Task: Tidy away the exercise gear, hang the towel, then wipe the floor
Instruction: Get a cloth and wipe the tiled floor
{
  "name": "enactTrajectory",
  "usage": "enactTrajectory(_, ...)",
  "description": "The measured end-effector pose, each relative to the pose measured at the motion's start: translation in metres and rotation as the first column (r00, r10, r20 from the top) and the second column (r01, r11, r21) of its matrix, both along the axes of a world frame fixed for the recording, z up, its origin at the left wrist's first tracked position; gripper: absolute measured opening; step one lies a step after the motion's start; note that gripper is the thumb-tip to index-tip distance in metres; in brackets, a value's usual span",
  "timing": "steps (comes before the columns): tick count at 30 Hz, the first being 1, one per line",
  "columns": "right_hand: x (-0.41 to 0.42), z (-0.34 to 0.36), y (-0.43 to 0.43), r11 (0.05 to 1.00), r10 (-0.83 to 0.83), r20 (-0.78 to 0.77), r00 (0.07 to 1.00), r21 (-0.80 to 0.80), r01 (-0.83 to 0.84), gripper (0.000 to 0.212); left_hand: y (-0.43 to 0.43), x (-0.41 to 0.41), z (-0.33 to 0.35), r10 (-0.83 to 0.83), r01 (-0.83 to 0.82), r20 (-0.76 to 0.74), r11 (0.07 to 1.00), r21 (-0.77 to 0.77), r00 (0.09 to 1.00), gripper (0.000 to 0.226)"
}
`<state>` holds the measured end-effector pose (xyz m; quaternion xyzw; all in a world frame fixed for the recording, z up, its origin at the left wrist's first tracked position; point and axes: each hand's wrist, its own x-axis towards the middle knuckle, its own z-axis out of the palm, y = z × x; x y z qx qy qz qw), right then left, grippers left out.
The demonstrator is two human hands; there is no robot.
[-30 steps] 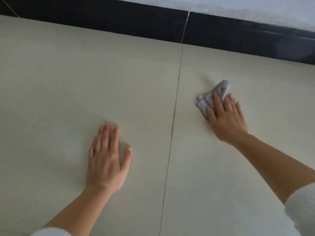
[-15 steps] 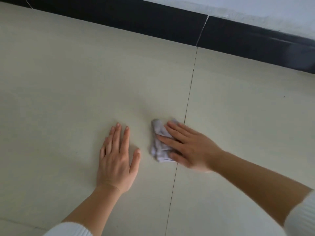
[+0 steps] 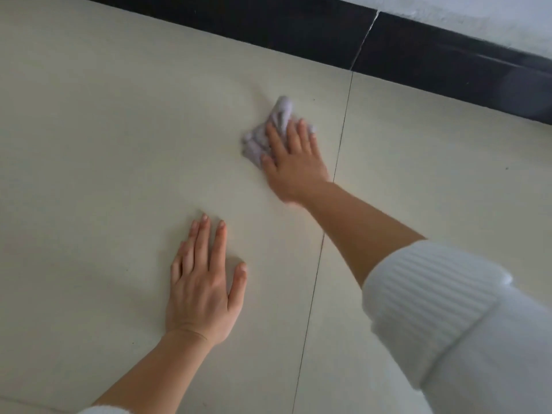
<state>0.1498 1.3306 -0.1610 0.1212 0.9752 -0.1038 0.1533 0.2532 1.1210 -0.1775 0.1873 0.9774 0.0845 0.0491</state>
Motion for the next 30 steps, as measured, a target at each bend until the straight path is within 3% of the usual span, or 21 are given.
enactTrajectory(3, 0.022, 0.003, -0.037, 0.942, 0.329, -0.046, 0.943, -0.053, -0.331, 0.058, 0.0, 0.0, 0.001, 0.005, -0.005, 0.009, 1.0, -0.006, 1.0, 0.067)
enactTrajectory(5, 0.031, 0.005, -0.014, 0.926, 0.377, -0.008, 0.926, -0.016, -0.377, 0.059, 0.001, 0.0, 0.001, 0.008, -0.008, 0.009, 1.0, -0.015, 1.0, 0.067)
enactTrajectory(7, 0.04, 0.008, 0.027, 0.974, 0.221, 0.029, 0.975, 0.045, -0.222, 0.059, 0.0, 0.0, 0.001, 0.011, -0.011, 0.008, 1.0, -0.018, 1.0, 0.068)
enactTrajectory(9, 0.059, 0.008, 0.073, 0.991, -0.093, 0.073, 0.993, 0.105, 0.085, 0.06, 0.0, 0.001, 0.001, 0.016, -0.016, 0.0, 1.0, -0.017, 1.0, 0.068)
enactTrajectory(12, 0.095, 0.011, 0.111, 0.822, -0.568, 0.112, 0.816, 0.132, 0.554, 0.062, 0.001, 0.001, 0.001, 0.003, -0.003, -0.007, 1.0, -0.018, 1.0, 0.067)
enactTrajectory(14, 0.103, 0.011, 0.095, 0.759, -0.651, 0.111, 0.751, 0.076, 0.647, 0.063, 0.001, 0.001, 0.0, -0.003, 0.003, -0.003, 1.0, -0.03, 1.0, 0.068)
enactTrajectory(16, 0.107, 0.008, 0.054, 0.852, -0.522, 0.09, 0.848, 0.014, 0.523, 0.061, 0.001, 0.001, 0.001, -0.002, 0.002, 0.007, 1.0, -0.024, 1.0, 0.068)
enactTrajectory(18, 0.12, 0.007, 0.003, 0.954, -0.298, 0.024, 0.954, -0.036, 0.299, 0.058, 0.001, 0.001, 0.001, -0.003, 0.003, 0.008, 1.0, -0.015, 1.0, 0.068)
enactTrajectory(21, 0.162, 0.006, -0.044, 0.999, -0.04, -0.034, 0.999, -0.015, 0.039, 0.054, 0.0, 0.001, -0.001, -0.014, 0.015, 0.013, 1.0, -0.008, 1.0, 0.069)
enactTrajectory(25, 0.226, 0.008, -0.072, 0.999, 0.029, -0.019, 0.999, -0.012, -0.03, 0.055, 0.0, 0.0, 0.001, -0.03, 0.03, 0.065, 1.0, 0.008, 0.997, 0.069)
enactTrajectory(30, 0.304, 0.024, -0.116, 0.999, -0.02, 0.054, 0.998, 0.028, 0.019, 0.057, 0.0, 0.001, 0.004, -0.049, 0.047, 0.081, 0.999, 0.023, 0.996, 0.068)
